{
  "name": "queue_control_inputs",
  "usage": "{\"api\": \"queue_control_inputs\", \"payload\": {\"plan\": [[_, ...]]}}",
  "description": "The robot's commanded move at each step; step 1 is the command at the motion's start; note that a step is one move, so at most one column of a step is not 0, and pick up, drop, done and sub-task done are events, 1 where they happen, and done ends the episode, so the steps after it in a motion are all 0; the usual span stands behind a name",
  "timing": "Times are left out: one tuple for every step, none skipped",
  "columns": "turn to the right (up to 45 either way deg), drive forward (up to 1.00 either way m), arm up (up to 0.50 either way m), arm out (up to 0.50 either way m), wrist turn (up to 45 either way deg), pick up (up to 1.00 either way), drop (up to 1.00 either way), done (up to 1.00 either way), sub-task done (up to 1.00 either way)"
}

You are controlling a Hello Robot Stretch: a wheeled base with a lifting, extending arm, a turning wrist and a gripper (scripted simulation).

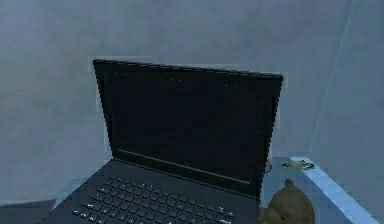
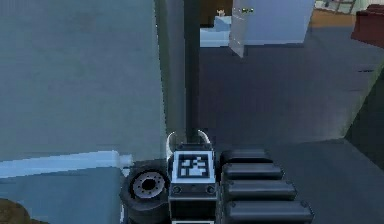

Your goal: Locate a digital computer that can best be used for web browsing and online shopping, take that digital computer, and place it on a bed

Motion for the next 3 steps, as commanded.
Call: {"api": "queue_control_inputs", "payload": {"plan": [[15.0,0.00,0.00,0.00,0.0,0.00,0.00,0.00,0.00],[45.0,0.00,0.00,0.00,0.0,0.00,0.00,0.00,0.00],[0.0,0.15,0.00,0.00,0.0,0.00,0.00,0.00,0.00]]}}
